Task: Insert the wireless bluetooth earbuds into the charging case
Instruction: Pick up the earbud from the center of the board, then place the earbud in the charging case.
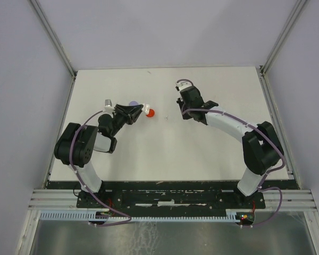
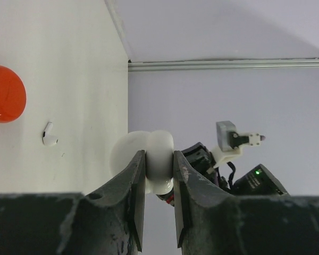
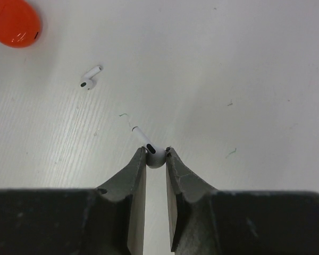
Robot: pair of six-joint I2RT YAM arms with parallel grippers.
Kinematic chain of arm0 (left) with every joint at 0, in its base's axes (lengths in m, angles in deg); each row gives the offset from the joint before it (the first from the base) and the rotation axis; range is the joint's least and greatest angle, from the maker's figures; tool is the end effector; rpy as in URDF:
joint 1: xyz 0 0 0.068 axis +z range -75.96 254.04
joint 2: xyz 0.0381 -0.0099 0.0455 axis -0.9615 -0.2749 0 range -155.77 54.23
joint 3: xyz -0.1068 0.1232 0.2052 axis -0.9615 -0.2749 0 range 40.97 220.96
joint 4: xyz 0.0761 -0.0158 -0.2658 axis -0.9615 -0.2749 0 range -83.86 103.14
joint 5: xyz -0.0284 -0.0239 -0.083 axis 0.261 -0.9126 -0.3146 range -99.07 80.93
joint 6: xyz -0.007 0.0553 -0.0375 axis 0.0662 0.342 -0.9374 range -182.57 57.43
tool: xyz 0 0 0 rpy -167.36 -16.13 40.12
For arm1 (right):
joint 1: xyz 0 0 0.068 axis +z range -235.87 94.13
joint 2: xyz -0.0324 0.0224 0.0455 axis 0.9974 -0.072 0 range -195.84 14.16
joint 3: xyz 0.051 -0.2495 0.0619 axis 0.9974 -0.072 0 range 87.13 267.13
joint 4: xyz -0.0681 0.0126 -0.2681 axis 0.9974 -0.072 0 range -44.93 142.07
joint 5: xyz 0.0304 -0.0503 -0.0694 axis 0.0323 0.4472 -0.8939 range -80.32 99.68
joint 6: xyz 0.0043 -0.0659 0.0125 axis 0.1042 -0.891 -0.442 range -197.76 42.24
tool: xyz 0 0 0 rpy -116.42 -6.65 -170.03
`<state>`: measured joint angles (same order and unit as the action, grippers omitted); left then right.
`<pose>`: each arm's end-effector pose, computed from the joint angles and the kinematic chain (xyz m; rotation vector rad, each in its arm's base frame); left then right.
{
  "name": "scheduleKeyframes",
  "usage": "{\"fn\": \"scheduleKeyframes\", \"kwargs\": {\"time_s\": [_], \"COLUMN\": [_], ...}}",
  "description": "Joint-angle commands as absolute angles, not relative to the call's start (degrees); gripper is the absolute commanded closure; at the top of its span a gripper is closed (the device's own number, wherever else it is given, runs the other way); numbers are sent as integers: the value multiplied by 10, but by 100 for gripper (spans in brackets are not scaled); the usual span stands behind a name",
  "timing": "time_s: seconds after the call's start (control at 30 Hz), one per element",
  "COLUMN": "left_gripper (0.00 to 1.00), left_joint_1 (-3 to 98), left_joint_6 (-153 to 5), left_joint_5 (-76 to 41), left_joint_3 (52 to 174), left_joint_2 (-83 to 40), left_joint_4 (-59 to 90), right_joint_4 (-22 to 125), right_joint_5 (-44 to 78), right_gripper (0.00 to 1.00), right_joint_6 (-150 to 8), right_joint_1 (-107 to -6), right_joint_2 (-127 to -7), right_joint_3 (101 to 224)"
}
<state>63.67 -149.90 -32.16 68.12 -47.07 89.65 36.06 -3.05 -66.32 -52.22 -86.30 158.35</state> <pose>0.3129 -0.0786 0.1315 -0.7963 1.6000 -1.6068 0.3498 0.2186 0.1971 -0.3449 2.3140 0.1281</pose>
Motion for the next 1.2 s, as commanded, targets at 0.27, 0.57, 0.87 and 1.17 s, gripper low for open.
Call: {"fn": "scheduleKeyframes", "kwargs": {"time_s": [0.27, 0.57, 0.87, 1.17], "left_gripper": [97, 97, 97, 97], "left_joint_1": [588, 552, 515, 491], "left_joint_6": [-1405, -1377, -1337, -1329], "left_joint_5": [-387, -408, -412, -412], "left_joint_3": [792, 845, 894, 920], "left_joint_2": [-497, -518, -525, -539], "left_joint_4": [777, 725, 658, 638], "right_joint_4": [124, 49, 22, 25], "right_joint_5": [-47, -107, -127, -124], "right_gripper": [86, 86, 87, 88], "right_joint_6": [-744, -766, -781, -784], "right_joint_1": [-492, -452, -440, -437], "right_joint_2": [-822, -865, -894, -902], "right_joint_3": [1725, 1806, 1847, 1847]}}
